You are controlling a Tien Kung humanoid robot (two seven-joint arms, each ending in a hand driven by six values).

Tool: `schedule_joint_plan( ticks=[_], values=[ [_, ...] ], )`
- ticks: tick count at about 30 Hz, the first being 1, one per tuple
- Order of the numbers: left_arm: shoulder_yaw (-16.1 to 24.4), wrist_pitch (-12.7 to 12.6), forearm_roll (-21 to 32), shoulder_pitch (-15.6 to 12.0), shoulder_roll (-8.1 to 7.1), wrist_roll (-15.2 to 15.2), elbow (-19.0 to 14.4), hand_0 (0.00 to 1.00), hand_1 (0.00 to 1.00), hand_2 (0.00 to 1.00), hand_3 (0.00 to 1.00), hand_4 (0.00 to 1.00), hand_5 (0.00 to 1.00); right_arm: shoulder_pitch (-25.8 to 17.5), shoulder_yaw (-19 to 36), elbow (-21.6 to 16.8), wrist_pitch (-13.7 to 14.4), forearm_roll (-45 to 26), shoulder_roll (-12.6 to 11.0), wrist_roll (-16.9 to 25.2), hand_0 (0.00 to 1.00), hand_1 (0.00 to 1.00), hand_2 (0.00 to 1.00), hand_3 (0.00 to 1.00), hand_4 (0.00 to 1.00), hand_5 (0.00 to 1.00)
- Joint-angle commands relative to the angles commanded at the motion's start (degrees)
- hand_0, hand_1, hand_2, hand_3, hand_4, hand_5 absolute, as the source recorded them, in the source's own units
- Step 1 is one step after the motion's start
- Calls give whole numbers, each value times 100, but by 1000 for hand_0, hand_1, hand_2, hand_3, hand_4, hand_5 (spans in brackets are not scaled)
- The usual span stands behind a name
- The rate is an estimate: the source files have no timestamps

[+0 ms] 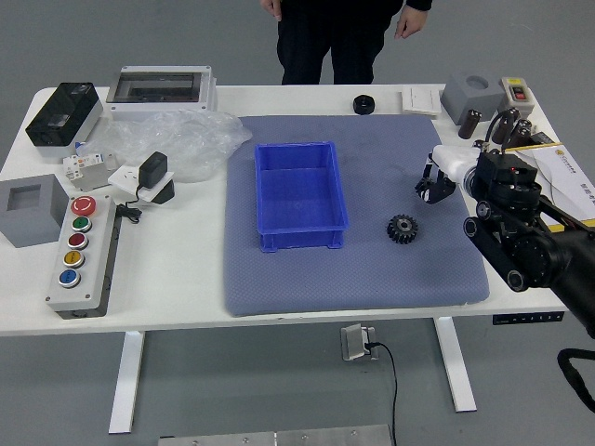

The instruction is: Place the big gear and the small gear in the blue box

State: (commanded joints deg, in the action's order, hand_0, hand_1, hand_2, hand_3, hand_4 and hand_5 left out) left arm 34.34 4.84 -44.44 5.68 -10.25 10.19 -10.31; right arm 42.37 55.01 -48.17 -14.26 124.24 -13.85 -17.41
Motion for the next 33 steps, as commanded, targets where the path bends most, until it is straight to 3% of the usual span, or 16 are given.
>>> schedule_joint_plan(
  ticks=[7, 16, 24, 33],
  values=[
    [23, -1, -7, -4, -17, -1, 0, 825, 834, 834, 827, 510, 95, 27, 115, -507, -53, 14, -184, -46, 501, 355, 379, 497, 653, 171],
    [78, -1, -71, -7, -41, 9, 0, 825, 834, 834, 827, 511, 94, 42, 119, -1575, -123, -50, -281, -104, 511, 357, 382, 505, 634, 164],
    [75, 0, -102, -17, -51, 17, 0, 825, 834, 834, 828, 511, 92, 96, -179, -2463, -186, -166, 96, -126, 520, 360, 384, 508, 619, 144],
    [13, 2, -90, -2, -60, 14, 0, 825, 834, 834, 828, 510, 90, 93, -658, -2496, -270, -293, 547, -131, 527, 362, 385, 512, 617, 142]
  ],
)
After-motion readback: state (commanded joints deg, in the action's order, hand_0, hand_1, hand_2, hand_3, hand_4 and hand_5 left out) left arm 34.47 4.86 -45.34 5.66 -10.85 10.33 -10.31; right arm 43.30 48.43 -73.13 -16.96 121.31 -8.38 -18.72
